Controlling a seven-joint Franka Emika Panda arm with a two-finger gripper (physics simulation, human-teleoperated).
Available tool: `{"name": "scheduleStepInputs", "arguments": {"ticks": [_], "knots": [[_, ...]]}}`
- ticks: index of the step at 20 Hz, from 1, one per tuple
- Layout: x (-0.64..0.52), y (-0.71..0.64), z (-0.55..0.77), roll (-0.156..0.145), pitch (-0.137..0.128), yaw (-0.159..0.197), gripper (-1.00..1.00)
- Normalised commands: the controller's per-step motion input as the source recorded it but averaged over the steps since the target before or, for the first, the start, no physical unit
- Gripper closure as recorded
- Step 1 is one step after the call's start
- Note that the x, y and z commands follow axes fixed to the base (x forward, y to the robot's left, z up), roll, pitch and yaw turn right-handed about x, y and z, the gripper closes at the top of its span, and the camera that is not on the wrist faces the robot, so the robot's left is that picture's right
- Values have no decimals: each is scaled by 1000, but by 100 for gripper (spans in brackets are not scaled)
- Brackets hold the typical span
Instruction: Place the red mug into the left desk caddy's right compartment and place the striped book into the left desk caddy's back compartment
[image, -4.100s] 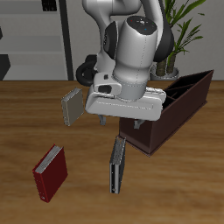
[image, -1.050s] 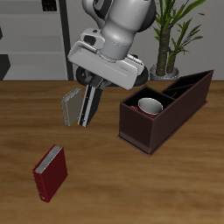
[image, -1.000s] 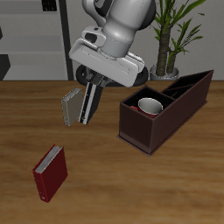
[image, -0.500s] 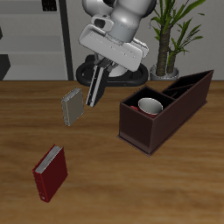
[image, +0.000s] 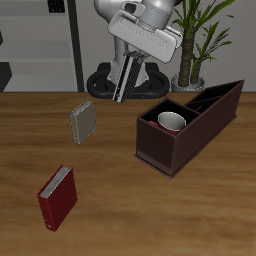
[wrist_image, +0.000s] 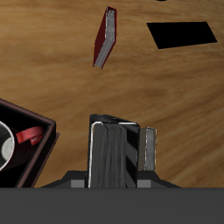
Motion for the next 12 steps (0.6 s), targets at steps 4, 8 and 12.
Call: {"name": "scheduleStepInputs", "arguments": {"ticks": [4,8,12], "knots": [[-363,333,44,18,-60,-104,100],[-308,354,-28,21,-31,-94,100],[-481,401,61,-57,-109,-117,100]]}}
